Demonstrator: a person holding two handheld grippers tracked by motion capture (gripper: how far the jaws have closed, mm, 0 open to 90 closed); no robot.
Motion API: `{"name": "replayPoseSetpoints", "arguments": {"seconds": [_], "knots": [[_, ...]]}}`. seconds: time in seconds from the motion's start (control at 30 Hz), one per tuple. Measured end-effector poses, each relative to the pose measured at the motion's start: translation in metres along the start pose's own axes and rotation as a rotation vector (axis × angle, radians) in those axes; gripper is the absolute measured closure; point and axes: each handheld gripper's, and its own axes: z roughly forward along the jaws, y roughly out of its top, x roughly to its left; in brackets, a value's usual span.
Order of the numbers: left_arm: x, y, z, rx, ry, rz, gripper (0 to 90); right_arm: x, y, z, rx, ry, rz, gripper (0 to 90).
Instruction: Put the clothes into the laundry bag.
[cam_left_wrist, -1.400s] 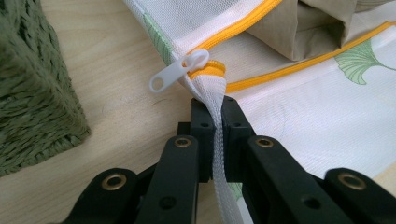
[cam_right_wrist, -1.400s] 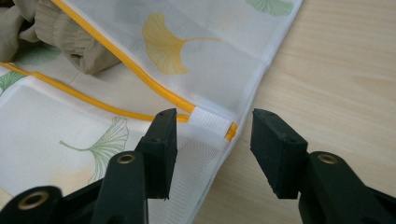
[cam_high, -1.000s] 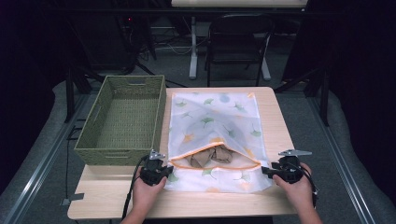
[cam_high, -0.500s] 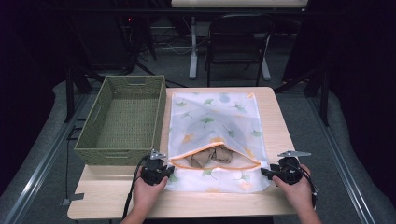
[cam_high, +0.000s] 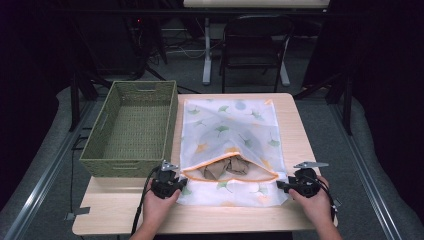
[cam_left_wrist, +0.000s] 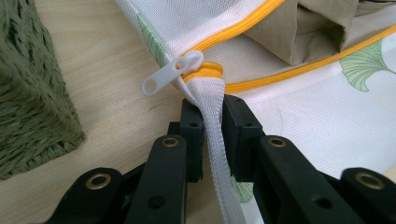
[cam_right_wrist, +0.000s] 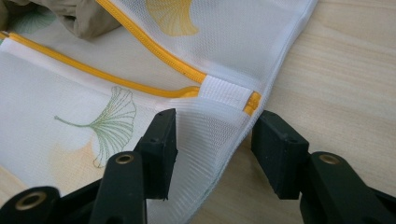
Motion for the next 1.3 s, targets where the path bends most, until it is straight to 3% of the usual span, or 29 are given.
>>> {"name": "replayPoseSetpoints", "arguments": {"seconds": [0.37, 0.97, 1.13, 1.3], "knots": [[-0.0002, -0.0001, -0.0003, -0.001, -0.003, 0.003, 80.2, 0.001, 0.0012, 0.0044, 0.002, 0.013, -0.005, 55.5], [-0.001, -0.0007, -0.0007, -0.012, -0.005, 0.003, 86.3, 0.0023, 0.0024, 0.0059, 0.013, 0.032, -0.018, 78.8], [-0.0015, -0.0009, -0.0008, -0.018, -0.003, 0.007, 88.1, 0.0027, 0.0027, 0.0051, 0.024, 0.043, -0.039, 86.7], [-0.0018, -0.0009, -0.0015, -0.018, -0.004, 0.008, 88.4, 0.005, 0.0034, 0.0031, 0.013, 0.04, -0.062, 88.5]]}}
